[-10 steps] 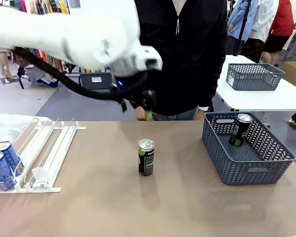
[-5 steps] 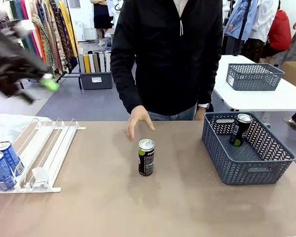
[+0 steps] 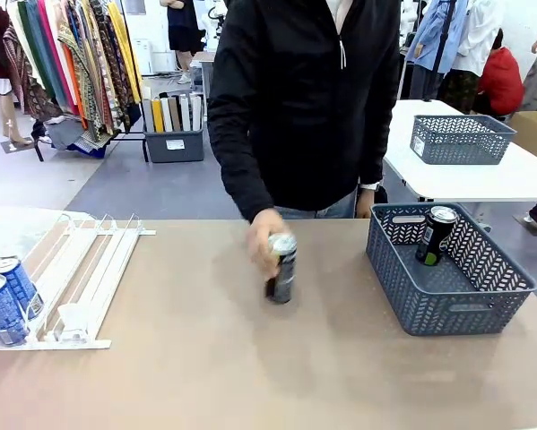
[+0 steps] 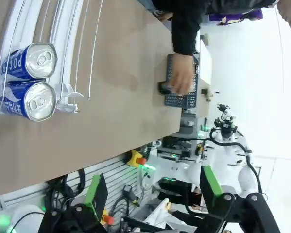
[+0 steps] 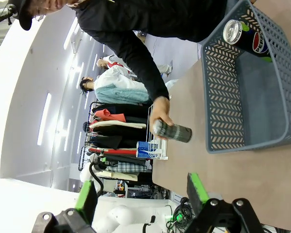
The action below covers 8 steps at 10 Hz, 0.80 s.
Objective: Retrieve and store the cans from the dispenser.
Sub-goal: Pick up the last remaining can from one row of the Automatic Can Dispenser and place it in the middle of the table, then pick up one can from the Automatic Can Dispenser and place it in the middle of the table.
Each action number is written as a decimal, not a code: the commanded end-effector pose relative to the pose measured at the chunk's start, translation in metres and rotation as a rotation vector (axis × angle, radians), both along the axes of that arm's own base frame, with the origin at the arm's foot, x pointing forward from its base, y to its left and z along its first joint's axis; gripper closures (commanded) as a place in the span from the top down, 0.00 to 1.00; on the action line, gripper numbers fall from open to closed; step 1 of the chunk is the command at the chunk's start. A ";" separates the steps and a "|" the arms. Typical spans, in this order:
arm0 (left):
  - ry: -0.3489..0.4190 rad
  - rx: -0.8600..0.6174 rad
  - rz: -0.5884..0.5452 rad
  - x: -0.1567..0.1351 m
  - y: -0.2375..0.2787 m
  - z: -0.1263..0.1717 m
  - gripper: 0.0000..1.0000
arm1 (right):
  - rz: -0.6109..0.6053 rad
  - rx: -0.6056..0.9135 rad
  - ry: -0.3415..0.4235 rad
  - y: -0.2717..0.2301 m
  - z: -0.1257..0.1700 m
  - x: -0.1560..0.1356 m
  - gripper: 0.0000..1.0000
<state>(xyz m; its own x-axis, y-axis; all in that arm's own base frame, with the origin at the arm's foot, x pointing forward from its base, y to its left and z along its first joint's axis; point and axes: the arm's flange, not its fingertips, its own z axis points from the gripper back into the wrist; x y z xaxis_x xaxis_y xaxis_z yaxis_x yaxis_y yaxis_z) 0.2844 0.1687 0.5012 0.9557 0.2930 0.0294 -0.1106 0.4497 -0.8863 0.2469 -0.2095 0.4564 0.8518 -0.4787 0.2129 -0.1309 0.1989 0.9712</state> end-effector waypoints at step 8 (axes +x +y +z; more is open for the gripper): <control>0.000 0.000 0.000 0.000 0.000 0.000 1.00 | 0.007 -0.001 -0.026 -0.001 0.003 0.000 1.00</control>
